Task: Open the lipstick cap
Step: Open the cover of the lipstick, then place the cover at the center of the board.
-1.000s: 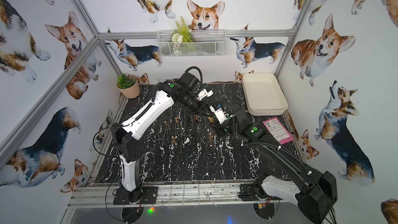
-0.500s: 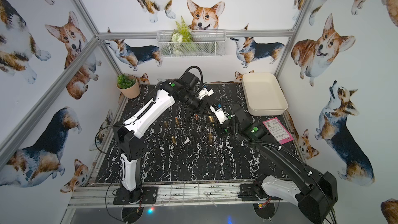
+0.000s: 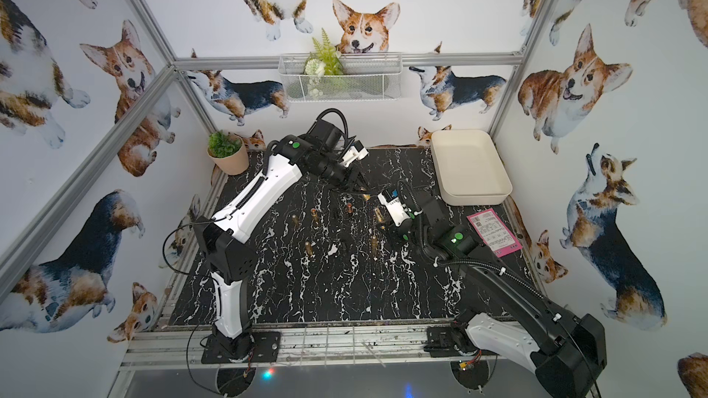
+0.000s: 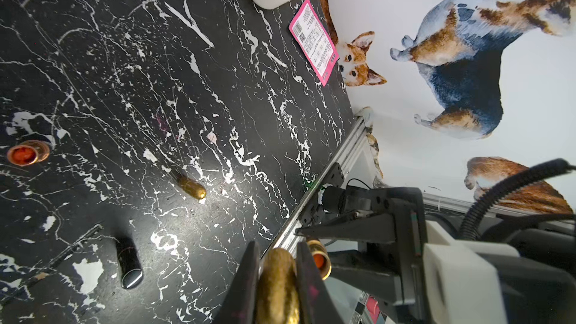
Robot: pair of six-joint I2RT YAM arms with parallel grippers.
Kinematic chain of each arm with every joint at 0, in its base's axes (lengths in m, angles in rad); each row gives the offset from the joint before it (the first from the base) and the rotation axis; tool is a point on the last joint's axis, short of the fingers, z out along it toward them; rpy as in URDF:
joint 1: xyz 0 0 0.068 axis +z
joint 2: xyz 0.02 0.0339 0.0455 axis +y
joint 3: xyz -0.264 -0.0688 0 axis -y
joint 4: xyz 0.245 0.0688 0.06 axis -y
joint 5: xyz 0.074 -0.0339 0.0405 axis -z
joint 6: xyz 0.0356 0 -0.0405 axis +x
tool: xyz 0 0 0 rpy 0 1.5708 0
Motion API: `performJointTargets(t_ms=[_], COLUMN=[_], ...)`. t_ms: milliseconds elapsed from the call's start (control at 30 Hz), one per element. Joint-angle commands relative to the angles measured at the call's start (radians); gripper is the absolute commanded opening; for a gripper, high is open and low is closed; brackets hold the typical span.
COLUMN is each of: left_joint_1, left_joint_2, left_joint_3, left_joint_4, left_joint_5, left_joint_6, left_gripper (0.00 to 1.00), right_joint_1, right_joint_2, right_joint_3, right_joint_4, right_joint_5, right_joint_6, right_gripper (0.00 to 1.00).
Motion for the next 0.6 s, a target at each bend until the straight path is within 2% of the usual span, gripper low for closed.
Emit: performJointTargets(t_ms=[0, 200, 367, 567], left_joint_1=[-0.002, -0.056, -0.099, -0.147], left_joint_2=[0.013, 0.073, 0.159, 0.244], left_joint_3=[0.0, -0.04, -0.058, -0.059], left_joint_4=[0.035, 0.14, 0.252, 0.361], left_joint_5=[-0.122, -0.422, -0.527, -0.69], left_joint_6=[-0.012, 0.002, -0.009, 0.019], left_gripper=[0.0, 0.0, 0.0, 0.0], right_joint_1=[0.0, 0.0, 0.0, 0.0], right_joint_2=[-0.046, -0.195, -0.246, -0.256], right_joint_3=[0.003, 0.028, 0.033, 0.003], right_joint_4=[-0.016, -0.074, -0.129, -0.128], right_joint_5=[0.035, 0.15, 0.243, 0.247], right_joint_6=[0.031, 0.048, 0.046, 0.099], right_gripper=[0.0, 0.0, 0.0, 0.0])
